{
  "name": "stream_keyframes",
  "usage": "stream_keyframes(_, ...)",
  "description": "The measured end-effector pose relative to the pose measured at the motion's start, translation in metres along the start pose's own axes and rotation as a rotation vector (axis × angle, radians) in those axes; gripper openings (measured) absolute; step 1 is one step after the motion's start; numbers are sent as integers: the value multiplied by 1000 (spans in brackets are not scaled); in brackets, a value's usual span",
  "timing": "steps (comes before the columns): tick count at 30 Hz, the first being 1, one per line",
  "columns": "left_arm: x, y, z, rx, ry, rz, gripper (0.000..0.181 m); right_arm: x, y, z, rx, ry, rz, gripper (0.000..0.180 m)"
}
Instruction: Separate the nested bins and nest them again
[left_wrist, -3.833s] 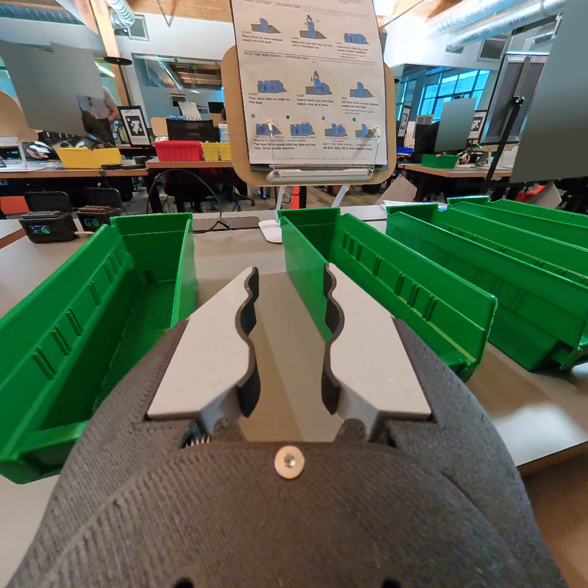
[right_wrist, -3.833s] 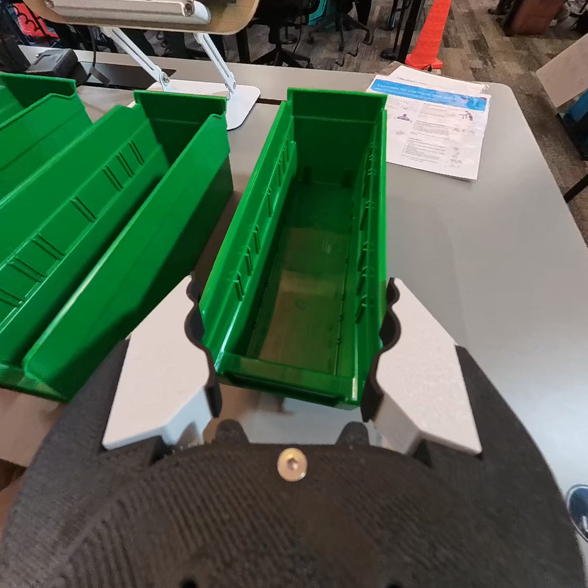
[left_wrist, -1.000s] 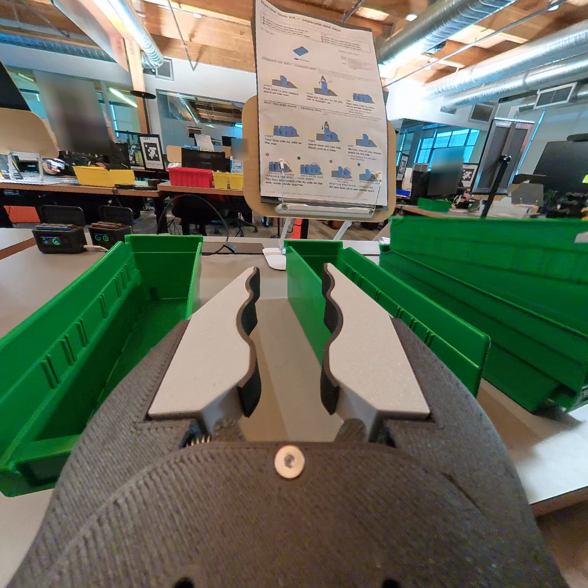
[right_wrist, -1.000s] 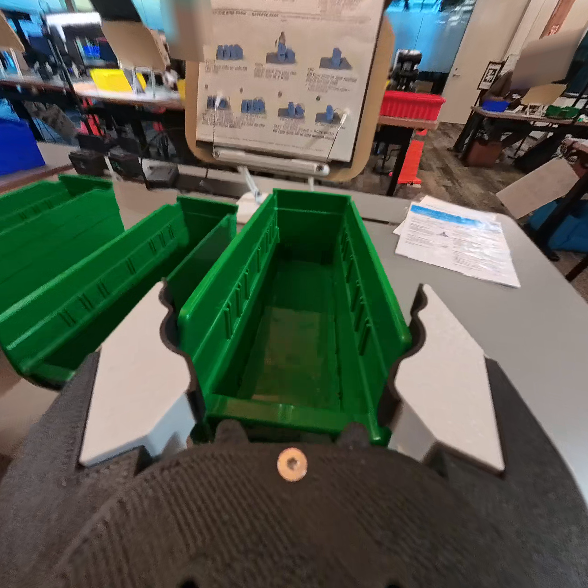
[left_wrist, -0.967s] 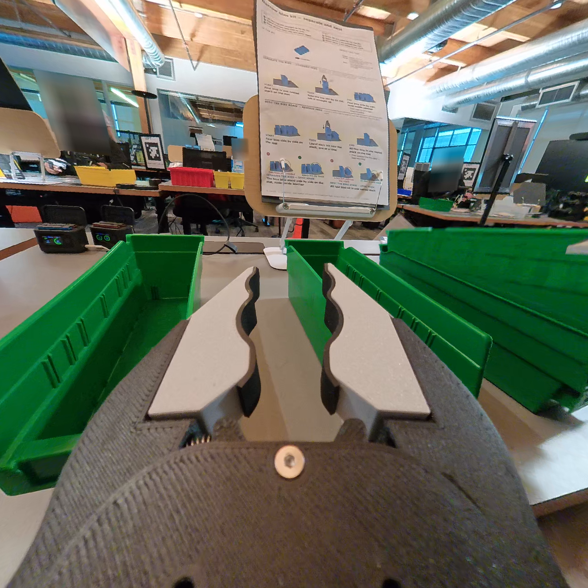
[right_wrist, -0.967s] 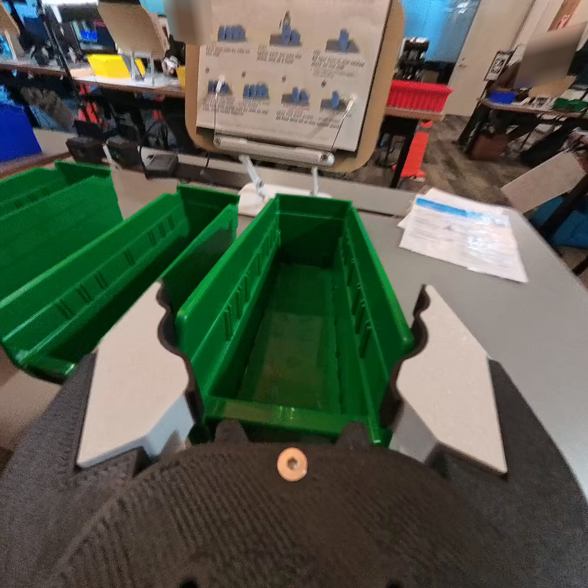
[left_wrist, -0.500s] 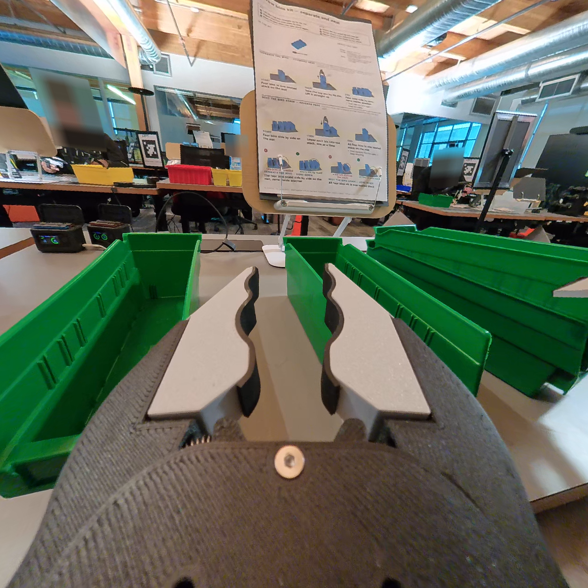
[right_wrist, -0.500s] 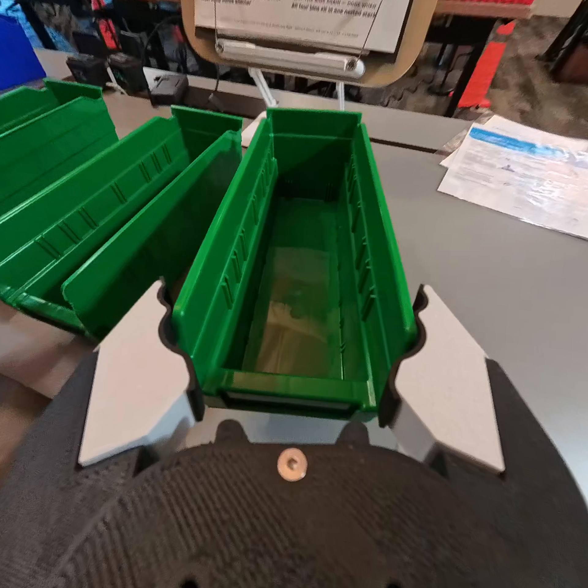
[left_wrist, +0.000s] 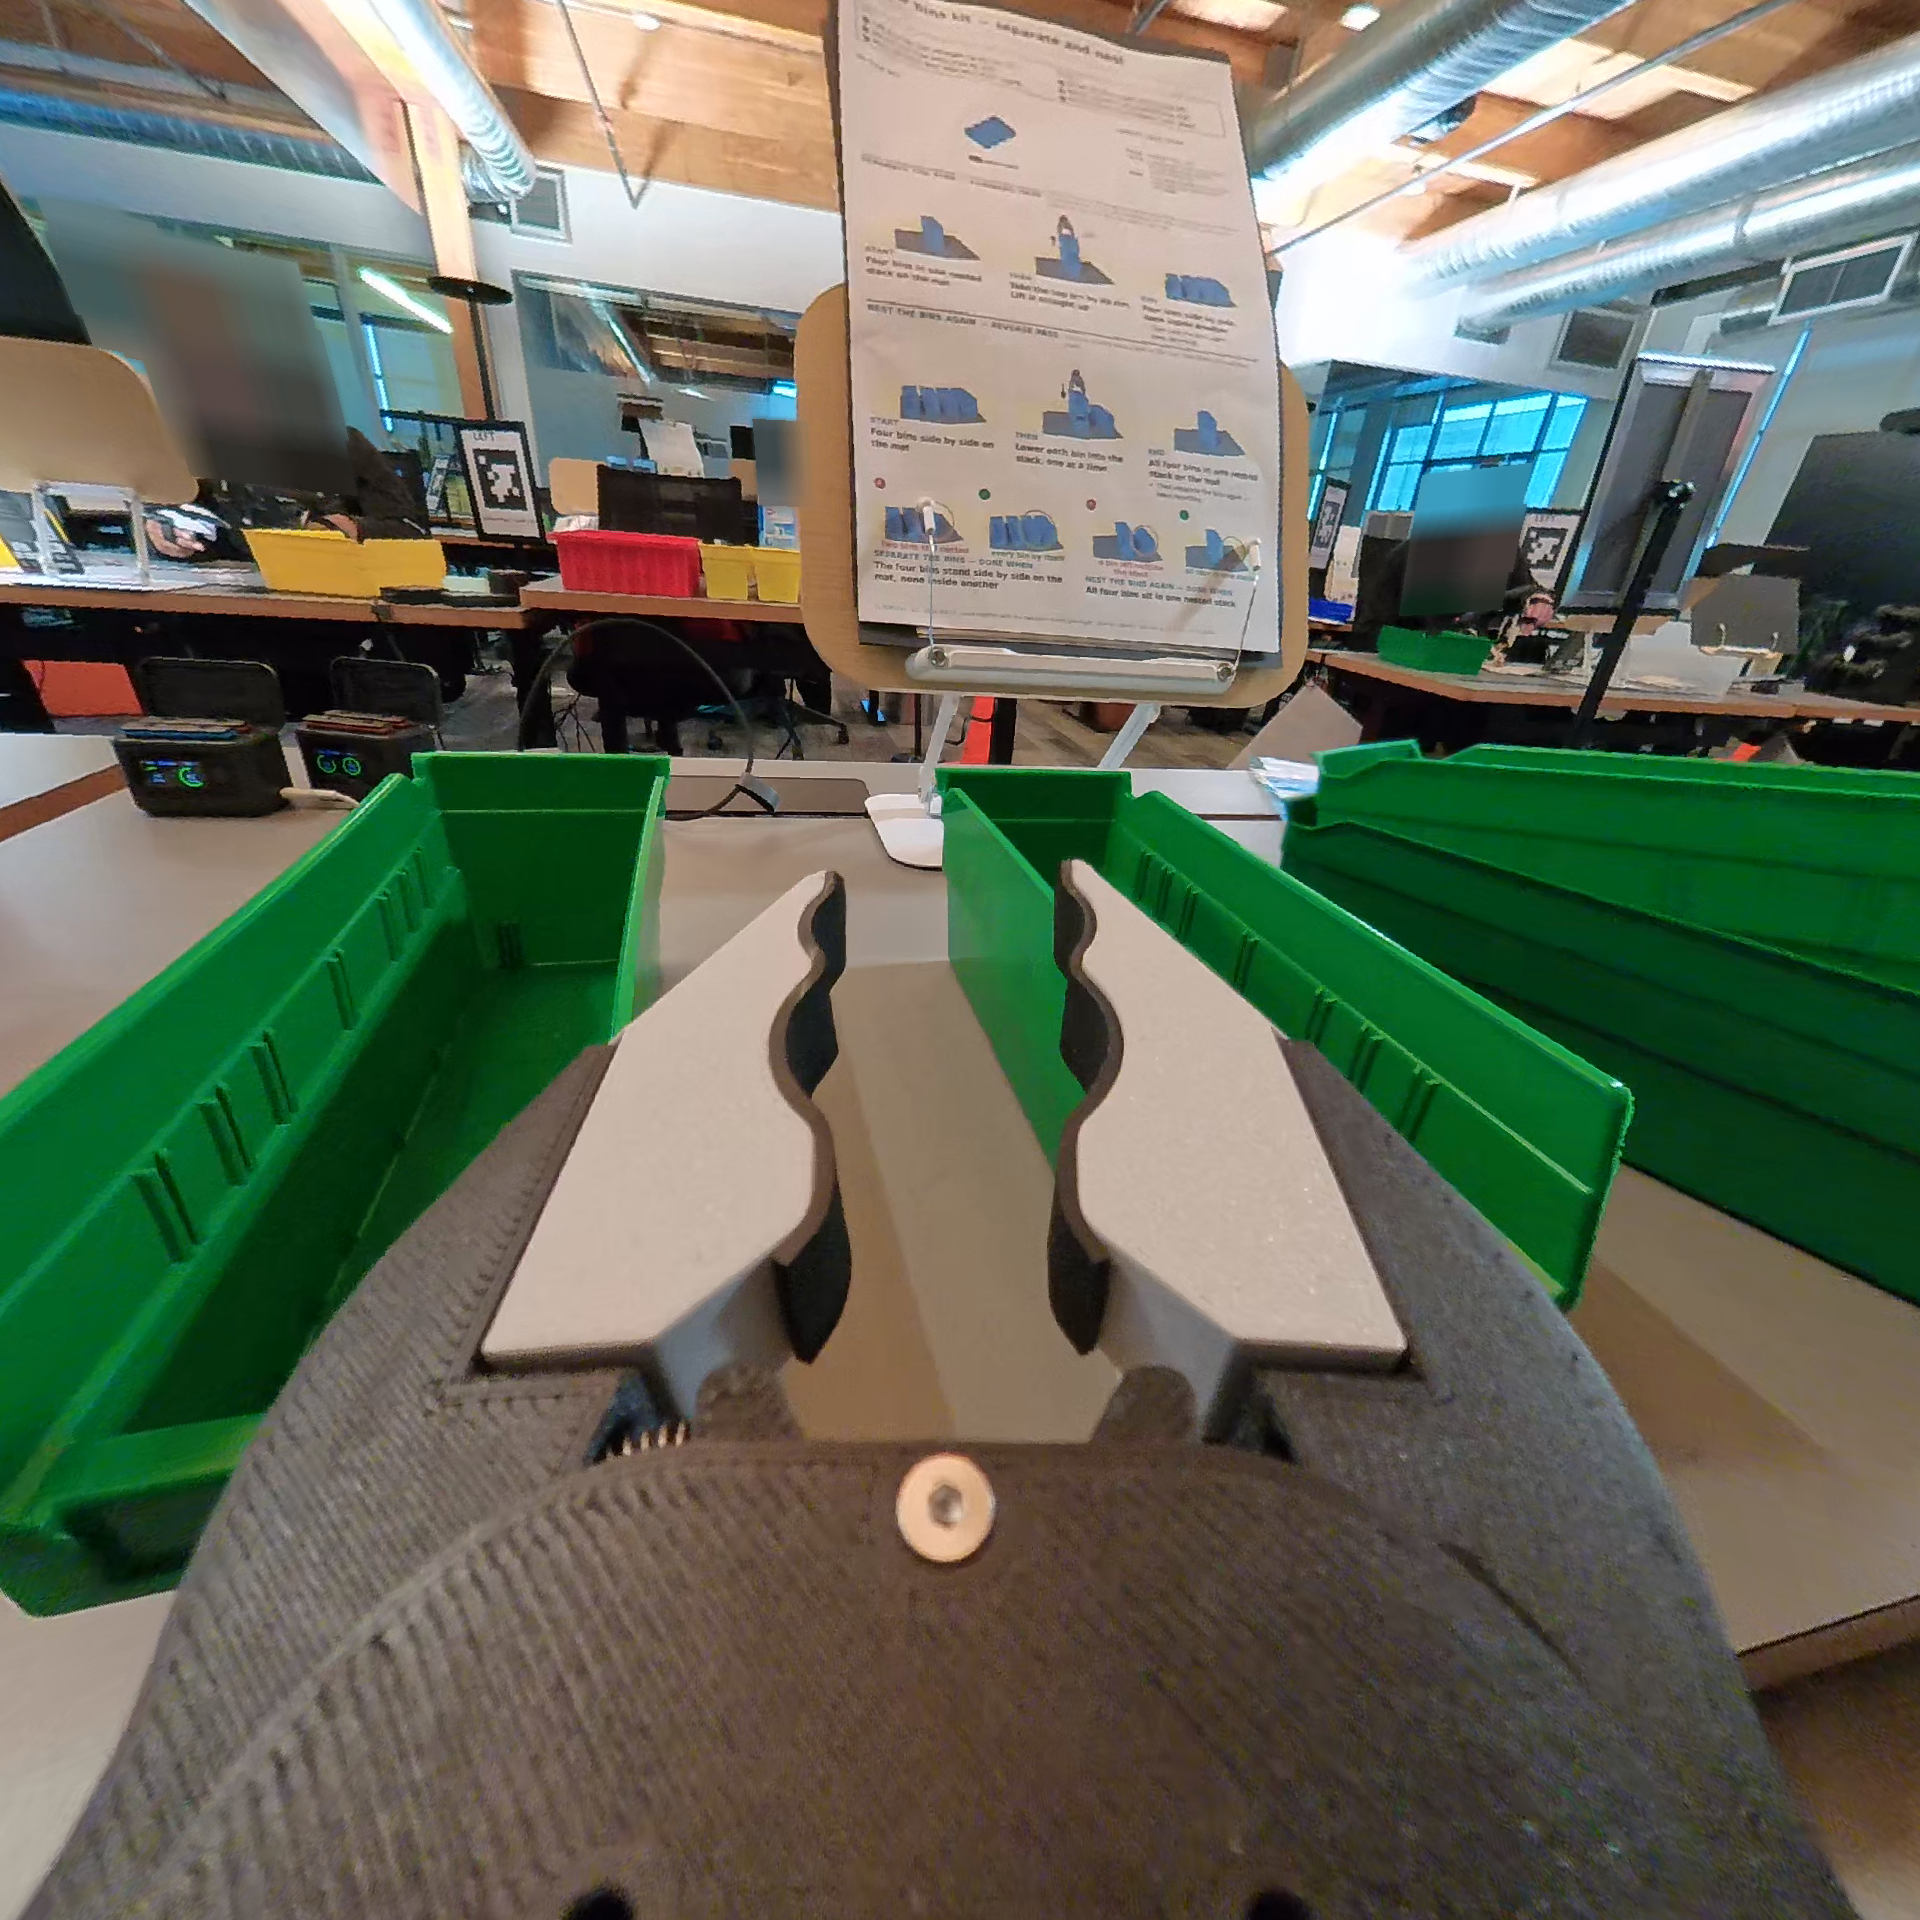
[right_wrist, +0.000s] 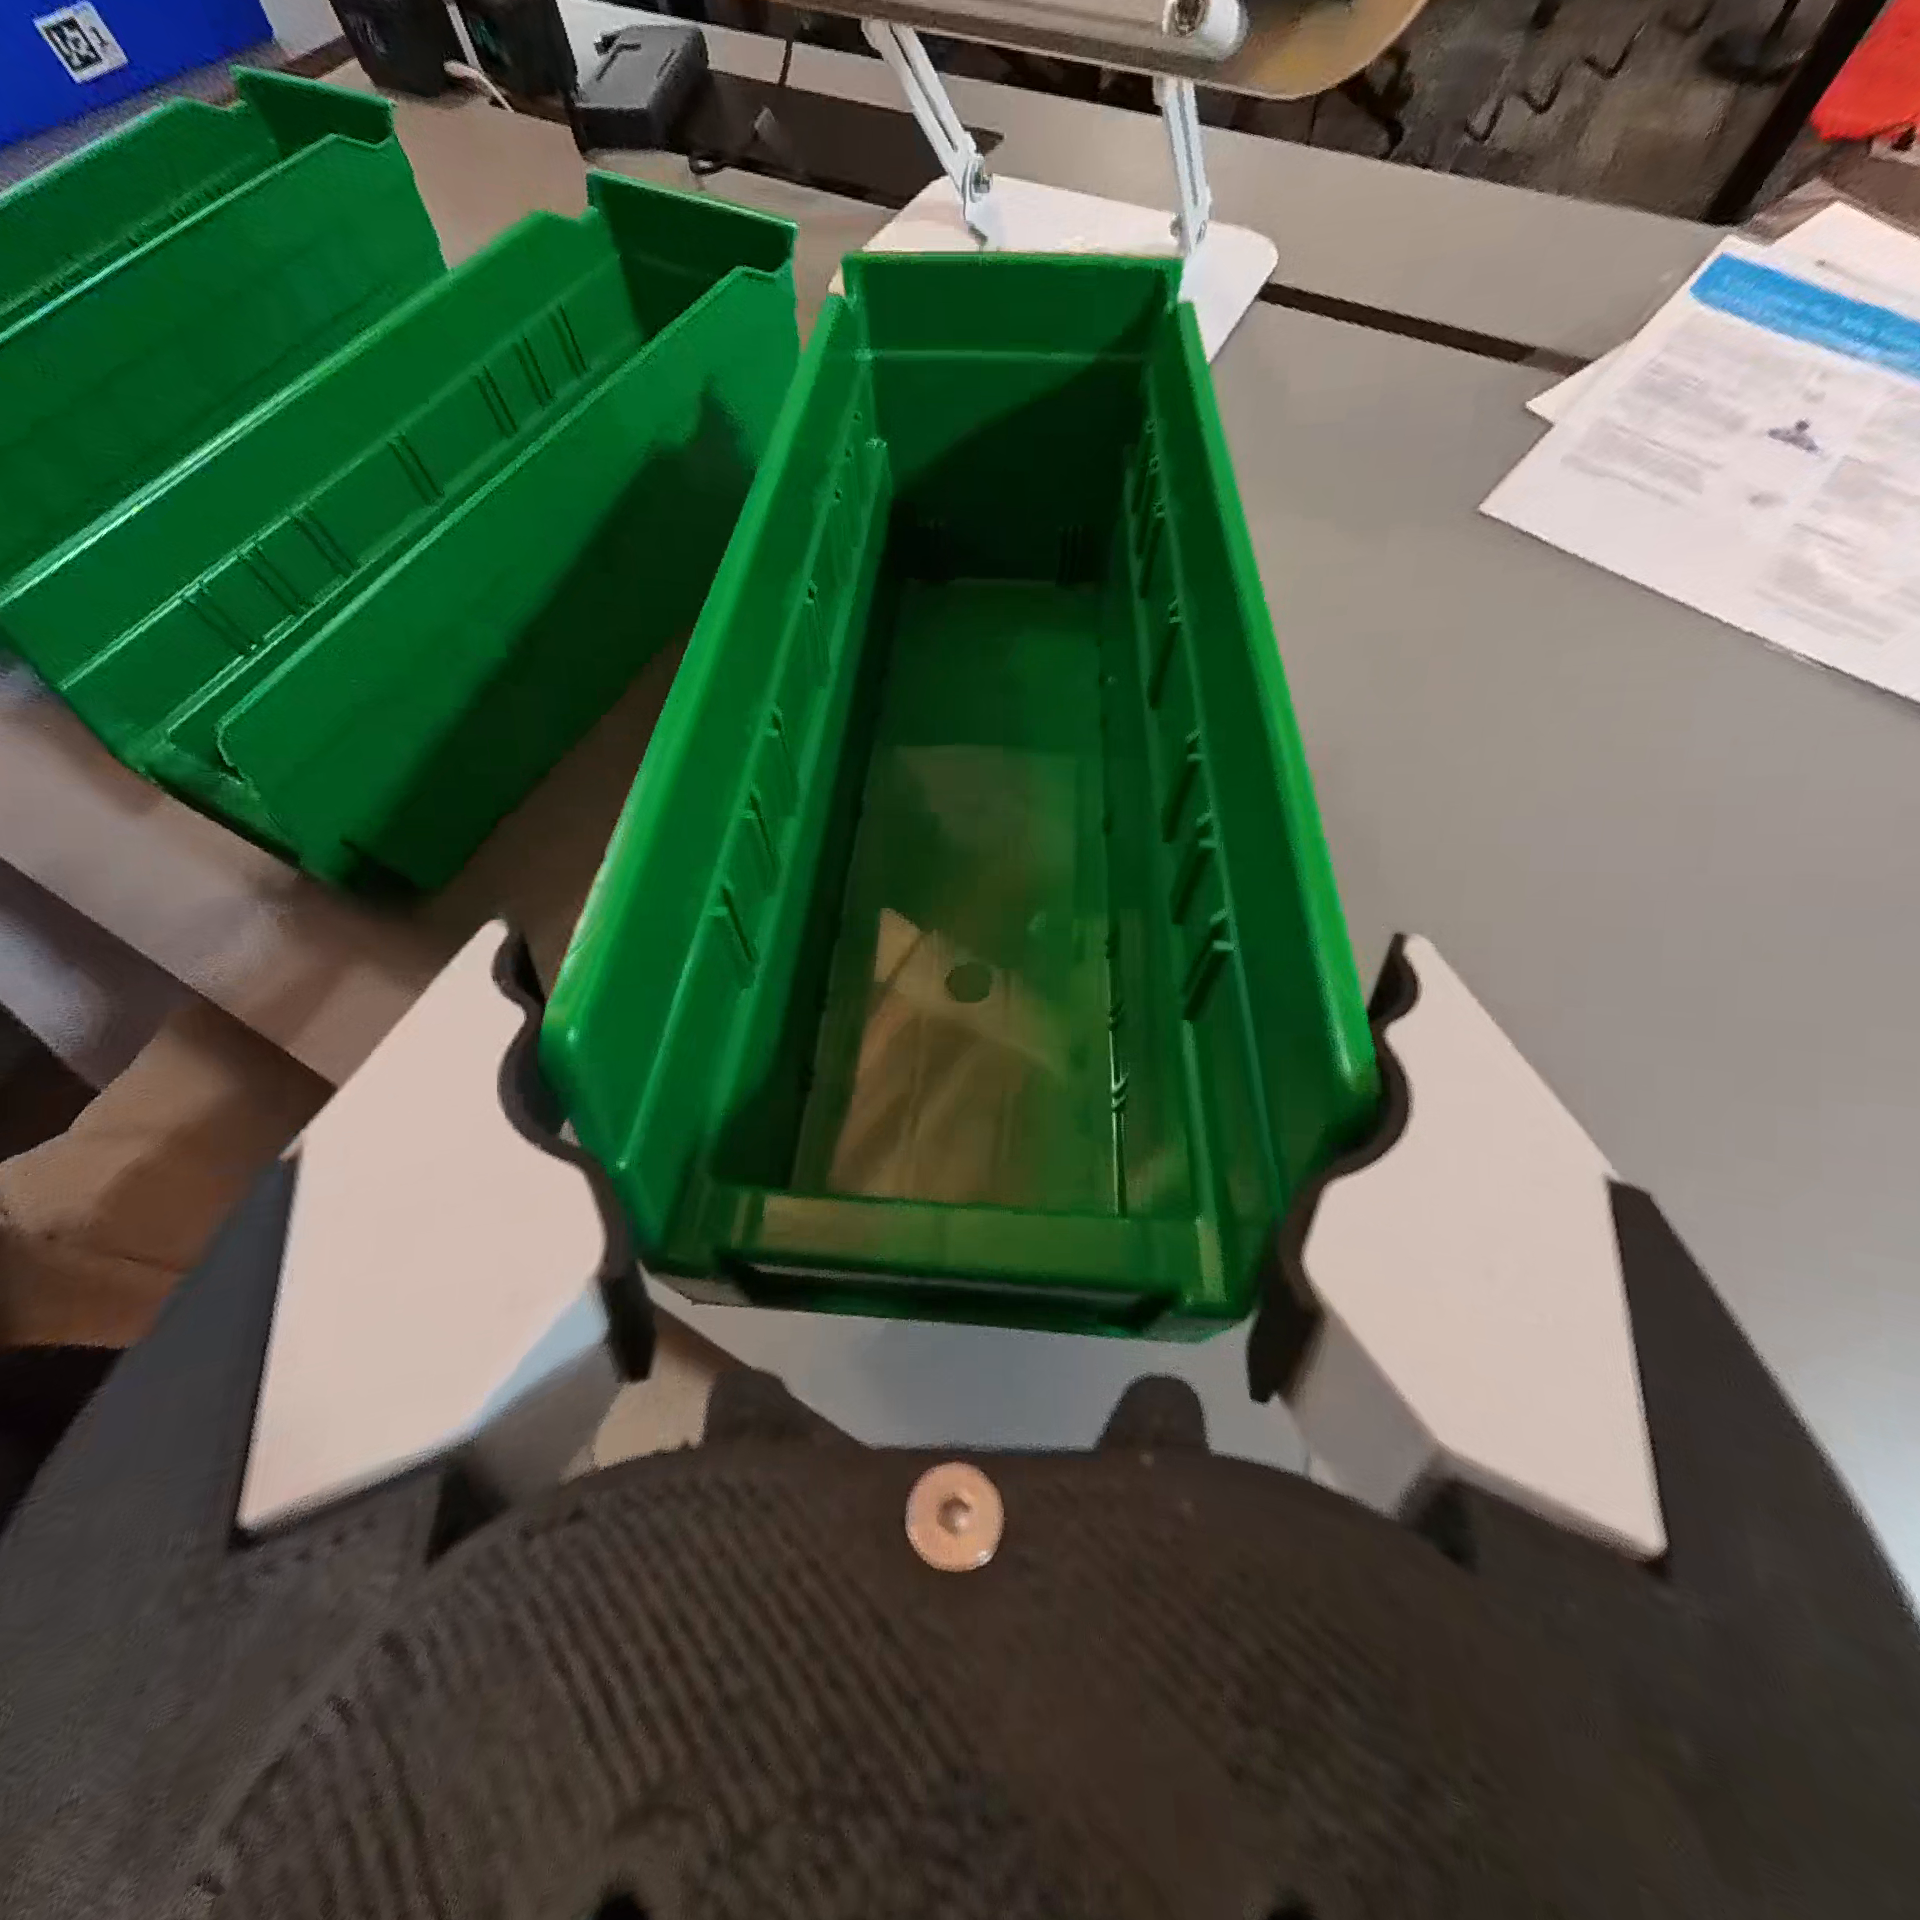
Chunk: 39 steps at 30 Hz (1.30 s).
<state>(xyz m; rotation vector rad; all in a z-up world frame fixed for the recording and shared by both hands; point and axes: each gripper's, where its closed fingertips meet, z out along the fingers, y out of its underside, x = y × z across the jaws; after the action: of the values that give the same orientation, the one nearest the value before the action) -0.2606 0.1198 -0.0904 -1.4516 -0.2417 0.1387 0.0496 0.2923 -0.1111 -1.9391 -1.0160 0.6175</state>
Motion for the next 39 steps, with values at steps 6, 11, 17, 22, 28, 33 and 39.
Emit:
stream_keyframes(6,1,-1,0,8,-4,7,40,-5,-65,-42,209,-67,23,143)
stream_keyframes(11,5,0,1,0,8,14,40,-10,-68,-20,0,-86,-124,126)
stream_keyframes(17,5,-2,-1,8,12,1,40,3,-44,24,-331,-29,-282,153)
stream_keyframes(22,5,0,0,1,21,-4,40,-7,-25,41,-530,-127,-301,131)
stream_keyframes(28,-12,-3,-4,6,-4,6,39,4,-24,47,-629,-77,-399,121)
stream_keyframes(33,-16,5,-15,-30,43,-93,40,5,-22,53,-617,-152,-270,124)
stream_keyframes(39,20,11,-25,-69,189,-76,38,7,-24,60,-623,-209,-110,104)
